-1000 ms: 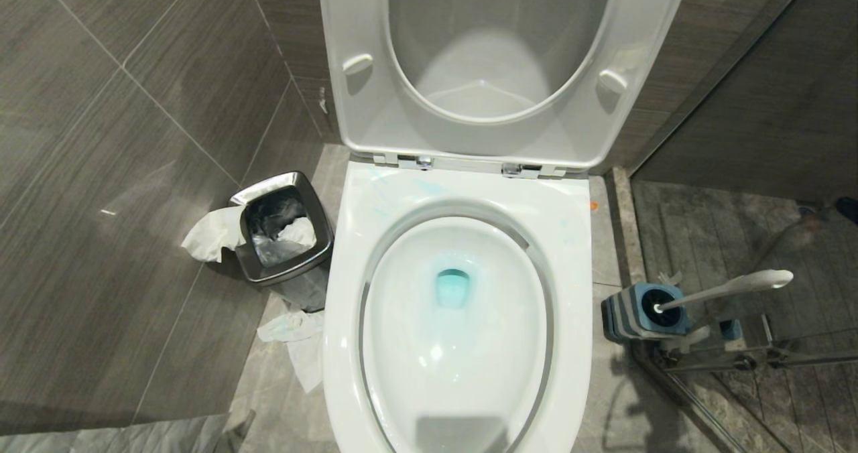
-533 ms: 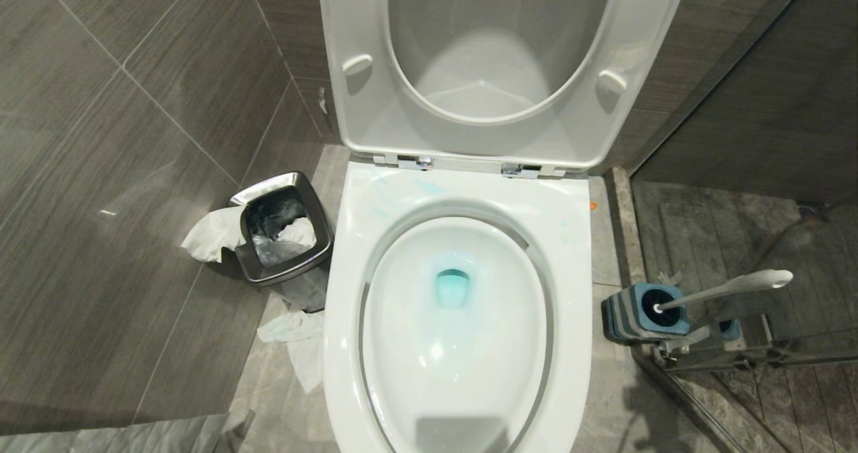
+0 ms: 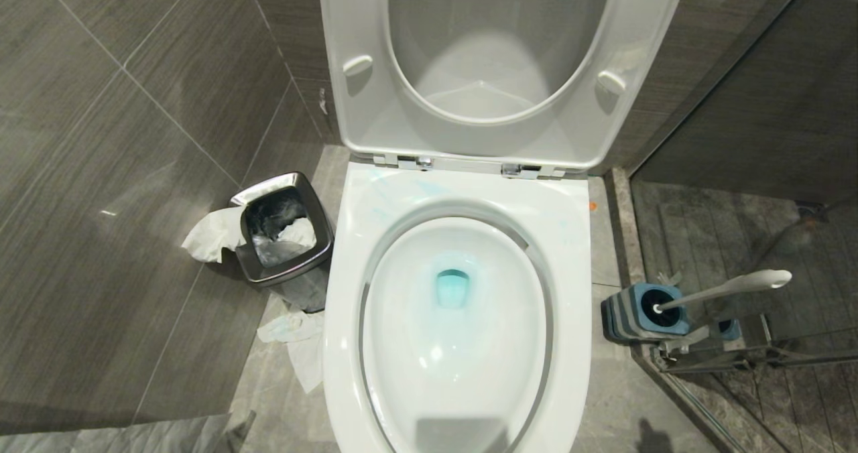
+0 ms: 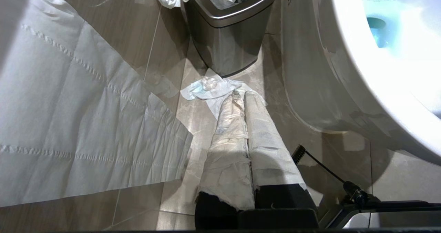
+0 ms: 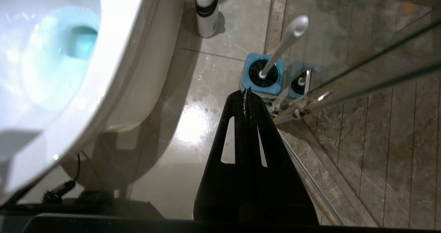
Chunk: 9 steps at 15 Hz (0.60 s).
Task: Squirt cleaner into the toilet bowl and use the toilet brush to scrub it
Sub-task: Flush the toilet
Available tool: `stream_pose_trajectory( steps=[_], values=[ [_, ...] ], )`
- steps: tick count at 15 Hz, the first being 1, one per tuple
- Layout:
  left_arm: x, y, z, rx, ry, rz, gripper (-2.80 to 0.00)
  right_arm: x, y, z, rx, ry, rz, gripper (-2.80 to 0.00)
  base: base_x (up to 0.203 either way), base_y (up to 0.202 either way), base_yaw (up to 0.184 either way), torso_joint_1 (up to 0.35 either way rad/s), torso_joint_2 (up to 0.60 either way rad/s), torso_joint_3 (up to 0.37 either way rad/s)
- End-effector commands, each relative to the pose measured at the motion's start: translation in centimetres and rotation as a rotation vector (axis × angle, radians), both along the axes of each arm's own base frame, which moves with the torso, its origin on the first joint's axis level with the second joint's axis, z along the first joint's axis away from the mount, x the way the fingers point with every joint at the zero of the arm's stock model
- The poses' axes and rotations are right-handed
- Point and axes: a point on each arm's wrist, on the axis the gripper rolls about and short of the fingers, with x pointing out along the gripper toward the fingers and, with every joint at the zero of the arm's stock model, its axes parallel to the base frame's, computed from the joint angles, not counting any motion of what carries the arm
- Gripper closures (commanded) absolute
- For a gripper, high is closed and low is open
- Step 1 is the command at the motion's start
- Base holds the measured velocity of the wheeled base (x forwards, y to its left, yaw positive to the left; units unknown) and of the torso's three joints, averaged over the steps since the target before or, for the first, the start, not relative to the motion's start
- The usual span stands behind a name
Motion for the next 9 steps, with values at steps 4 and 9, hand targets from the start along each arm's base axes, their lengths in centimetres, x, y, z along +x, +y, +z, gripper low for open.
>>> stream_pose_trajectory(
  steps=[4,9],
  values=[
    [0.0,0.0,0.0,0.000,0.003,-0.001,0.00,-2.5,0.1,-5.4,-0.028,-0.060,0.074,0.00,0.000,0.000,0.000,0.000,0.00,0.000],
    [0.0,0.0,0.0,0.000,0.003,-0.001,0.00,-2.9,0.1,-8.4,-0.038,-0.088,0.072,0.00,0.000,0.000,0.000,0.000,0.00,0.000]
  ],
)
